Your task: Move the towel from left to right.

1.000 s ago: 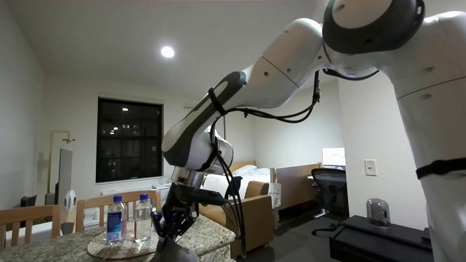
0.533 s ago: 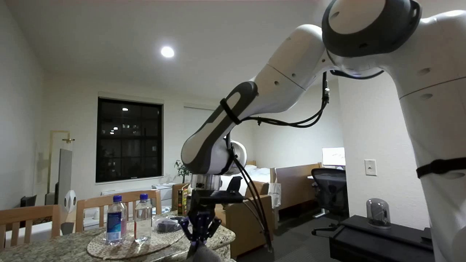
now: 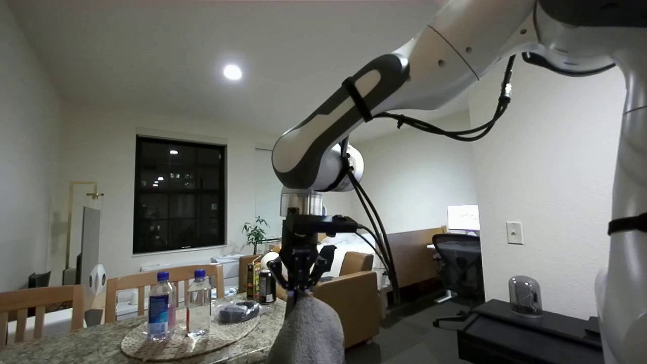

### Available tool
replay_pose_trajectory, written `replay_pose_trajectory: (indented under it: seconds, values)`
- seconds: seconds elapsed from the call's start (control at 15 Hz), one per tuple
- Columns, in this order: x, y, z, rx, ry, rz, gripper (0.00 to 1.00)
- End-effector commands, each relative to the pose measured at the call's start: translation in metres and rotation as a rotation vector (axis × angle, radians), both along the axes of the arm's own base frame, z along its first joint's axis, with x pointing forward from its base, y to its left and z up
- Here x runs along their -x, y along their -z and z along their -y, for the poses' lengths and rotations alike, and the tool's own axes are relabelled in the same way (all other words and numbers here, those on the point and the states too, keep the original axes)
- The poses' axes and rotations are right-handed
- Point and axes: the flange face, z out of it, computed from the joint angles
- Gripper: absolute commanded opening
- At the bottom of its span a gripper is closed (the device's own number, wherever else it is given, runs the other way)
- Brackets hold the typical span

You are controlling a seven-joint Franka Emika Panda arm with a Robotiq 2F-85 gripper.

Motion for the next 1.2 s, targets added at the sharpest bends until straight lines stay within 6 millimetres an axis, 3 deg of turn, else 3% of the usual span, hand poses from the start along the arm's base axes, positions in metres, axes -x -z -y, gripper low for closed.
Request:
replay_pose_trajectory:
  seconds: [0.0, 0.33, 0.6, 0.8, 1.13]
  values:
    - [0.032, 0.003, 0.016, 0.030, 0.061, -0.062, 0.09]
    - [0.059, 0.055, 0.040, 0.022, 0.105, -0.221, 0.09]
    - [0.056, 0.094, 0.055, 0.037, 0.122, -0.208, 0.09]
    - [0.037, 0.117, 0.051, 0.059, 0.100, -0.163, 0.09]
    - [-0.021, 0.140, 0.026, 0.142, -0.005, 0.010, 0.09]
